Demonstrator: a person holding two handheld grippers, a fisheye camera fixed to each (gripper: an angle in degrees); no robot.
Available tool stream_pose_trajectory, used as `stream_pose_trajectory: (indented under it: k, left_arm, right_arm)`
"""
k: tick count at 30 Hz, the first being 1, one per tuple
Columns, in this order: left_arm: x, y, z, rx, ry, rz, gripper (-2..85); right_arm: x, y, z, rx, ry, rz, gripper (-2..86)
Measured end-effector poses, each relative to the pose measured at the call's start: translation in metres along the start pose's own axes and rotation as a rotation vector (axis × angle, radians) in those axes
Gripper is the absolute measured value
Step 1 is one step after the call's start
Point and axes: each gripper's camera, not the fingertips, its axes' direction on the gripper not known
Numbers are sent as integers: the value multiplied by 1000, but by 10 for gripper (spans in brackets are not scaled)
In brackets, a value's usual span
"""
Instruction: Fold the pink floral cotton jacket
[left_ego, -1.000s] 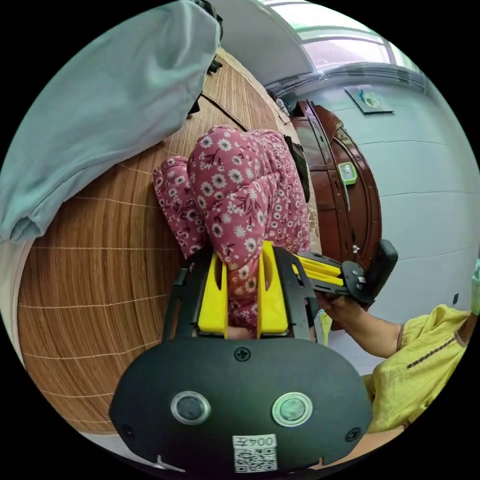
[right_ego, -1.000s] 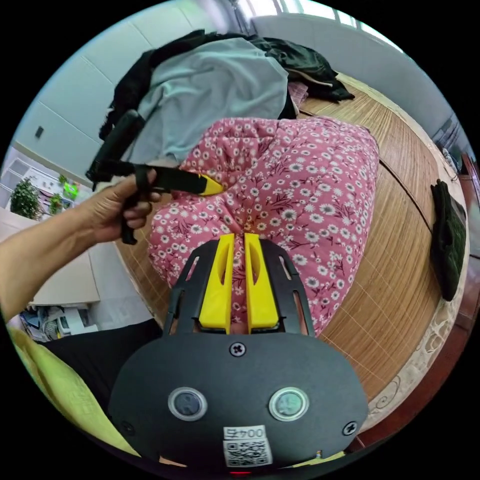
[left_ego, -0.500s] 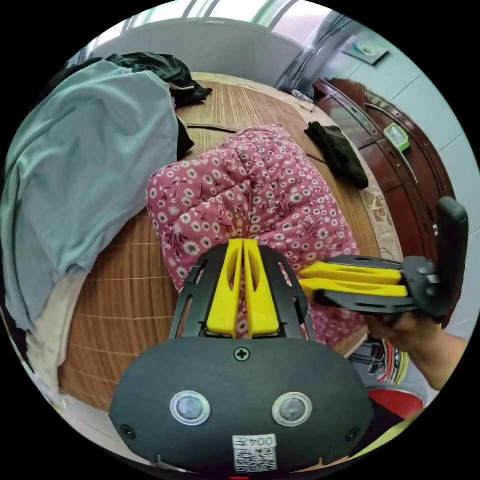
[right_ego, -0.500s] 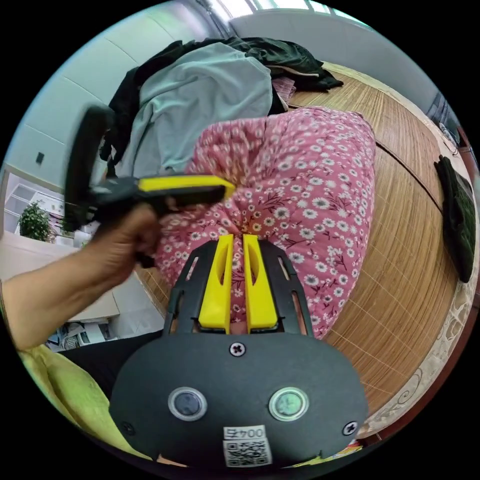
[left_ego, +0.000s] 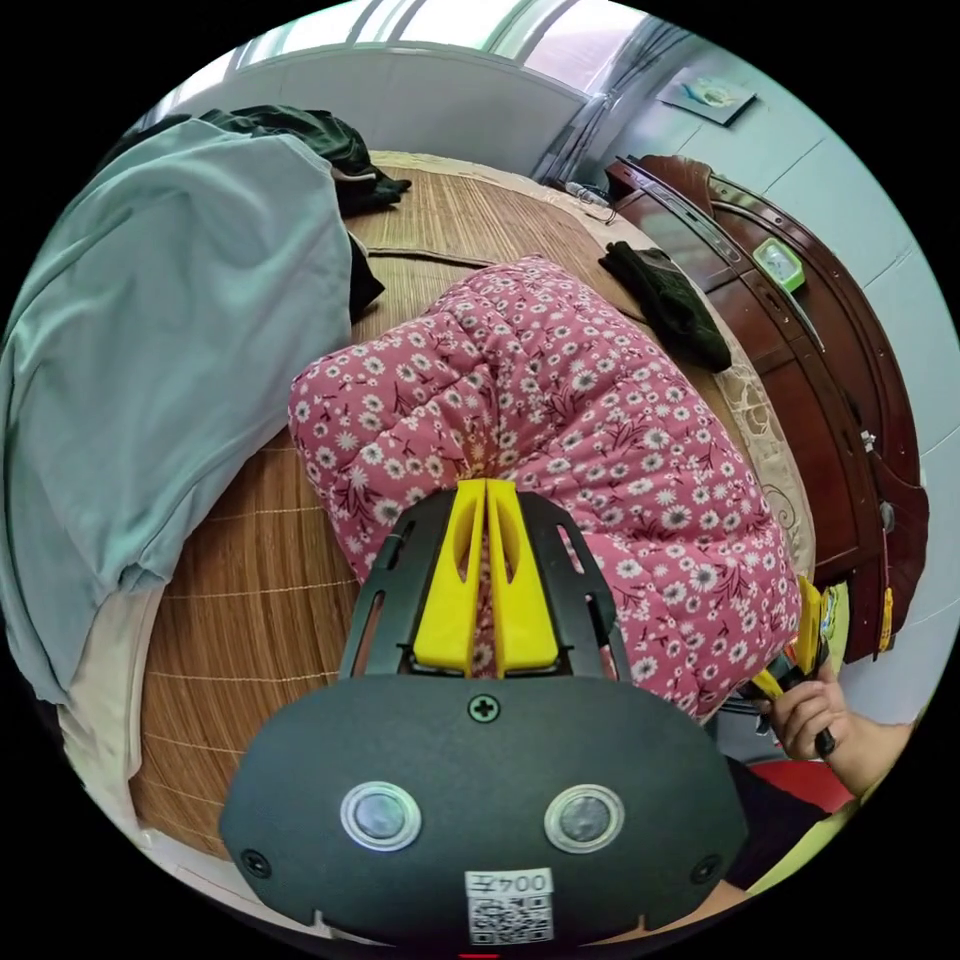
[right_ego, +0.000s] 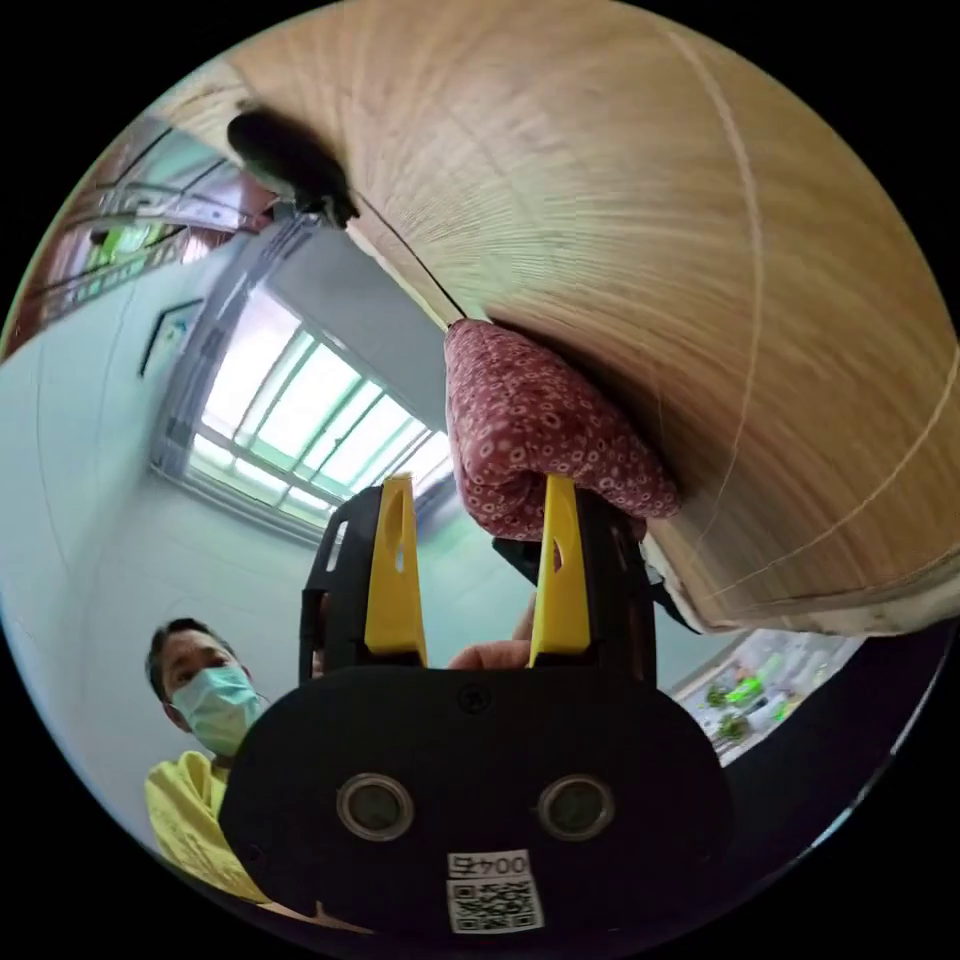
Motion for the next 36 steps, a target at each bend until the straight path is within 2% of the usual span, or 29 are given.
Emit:
stream_pose_trajectory:
  k: [5,9,13,17,20,22,23,25,28,30,33,34,36]
  left_arm:
    - [34,11,0,-6,-74,39,1]
    - [60,22,-2,15,-141,94,2]
    - [96,35,2,19,-245,211,2]
    - [117,48,5,62,-272,172,2]
    - [129,52,1,72,-270,160,2]
    - [136,54,-2,73,-276,168,2]
    - [141,55,-4,74,-280,169,2]
    - [150,55,-7,72,-285,167,2]
    - [164,55,-11,67,-297,168,2]
    - [172,55,-13,63,-300,171,2]
    - [179,55,-14,48,-299,206,2]
    - [183,55,-13,30,-289,249,2]
    - [192,54,-11,22,-254,342,1]
  right_arm:
    - [-3,-5,13,-39,-97,45,177]
    - [-12,-23,21,-13,-132,64,128]
    - [-46,-42,14,62,2,-4,36]
    - [-60,-65,-2,164,13,-74,3]
    - [-78,-72,-6,73,227,-204,22]
    - [-123,-46,13,0,495,-461,105]
    - [-131,-40,21,-27,539,-508,133]
    - [-151,-25,73,-156,714,-646,225]
    - [-157,-25,150,-292,903,-775,264]
    - [-148,-33,194,-394,991,-795,268]
    - [-99,-53,243,-571,1293,-784,234]
    - [-79,-63,242,-618,1251,-724,210]
    - [-52,-71,227,-591,1218,-619,185]
